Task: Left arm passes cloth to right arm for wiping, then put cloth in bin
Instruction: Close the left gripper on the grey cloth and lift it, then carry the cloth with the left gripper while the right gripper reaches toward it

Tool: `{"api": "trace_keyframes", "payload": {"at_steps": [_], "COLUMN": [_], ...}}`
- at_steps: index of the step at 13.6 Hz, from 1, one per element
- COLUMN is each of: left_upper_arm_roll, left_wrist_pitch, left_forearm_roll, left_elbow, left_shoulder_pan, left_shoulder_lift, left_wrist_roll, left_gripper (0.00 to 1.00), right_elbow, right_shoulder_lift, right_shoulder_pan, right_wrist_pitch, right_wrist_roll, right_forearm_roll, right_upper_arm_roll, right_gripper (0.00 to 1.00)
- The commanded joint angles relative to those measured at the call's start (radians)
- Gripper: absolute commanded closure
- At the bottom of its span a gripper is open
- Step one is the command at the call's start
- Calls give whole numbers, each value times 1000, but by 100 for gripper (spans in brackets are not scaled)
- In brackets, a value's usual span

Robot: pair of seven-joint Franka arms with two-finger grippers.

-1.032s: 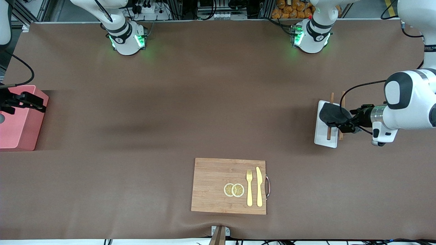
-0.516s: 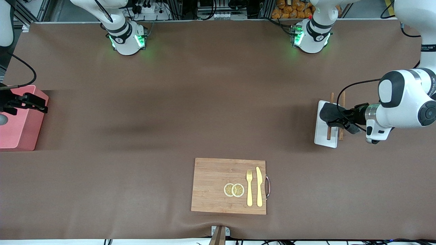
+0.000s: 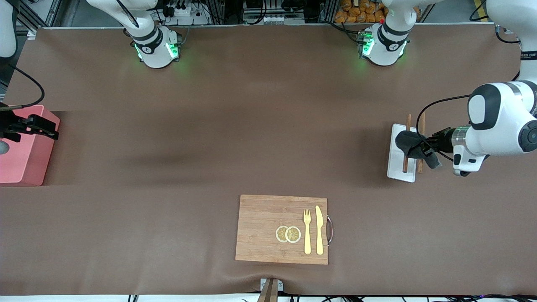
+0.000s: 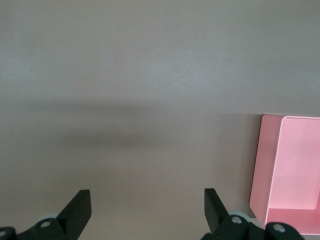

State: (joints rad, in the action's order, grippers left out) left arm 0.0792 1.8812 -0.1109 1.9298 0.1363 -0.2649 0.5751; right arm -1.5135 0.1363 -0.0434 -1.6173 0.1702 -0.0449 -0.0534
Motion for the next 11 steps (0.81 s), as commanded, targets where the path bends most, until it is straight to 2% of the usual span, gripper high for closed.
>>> {"api": "trace_keyframes", "payload": {"at_steps": [1, 2, 5, 7, 8, 11], "left_upper_arm_roll": [13, 17, 118, 207, 240, 319], "left_wrist_pitch": [-23, -60, -134, -134, -132, -125], "left_forearm_roll": [22, 34, 56, 53, 34, -177], "left_elbow": [-8, -41, -185, -218, -219, -253], "left_shoulder_pan": [-3, -3, -4, -6, -7, -24], "left_shoulder_lift": [71, 87, 84, 73, 73, 27], "left_wrist_roll": [15, 17, 115, 170, 170, 177], "left_gripper": [100, 100, 100, 100, 100, 100], "right_elbow": [15, 16, 27, 27, 27, 10], "right_shoulder_lift": [2, 2, 2, 2, -1, -1], "right_shoulder_pan": [0, -4, -16, -48, -50, -70], "right_wrist_pitch": [4, 2, 4, 13, 19, 138], "right_wrist_roll": [-9, -8, 2, 46, 93, 95], "right_forearm_roll": [2, 5, 37, 89, 149, 314], "right_upper_arm_roll": [-2, -2, -6, -6, -6, -8], "right_gripper": [0, 0, 0, 0, 0, 0]}}
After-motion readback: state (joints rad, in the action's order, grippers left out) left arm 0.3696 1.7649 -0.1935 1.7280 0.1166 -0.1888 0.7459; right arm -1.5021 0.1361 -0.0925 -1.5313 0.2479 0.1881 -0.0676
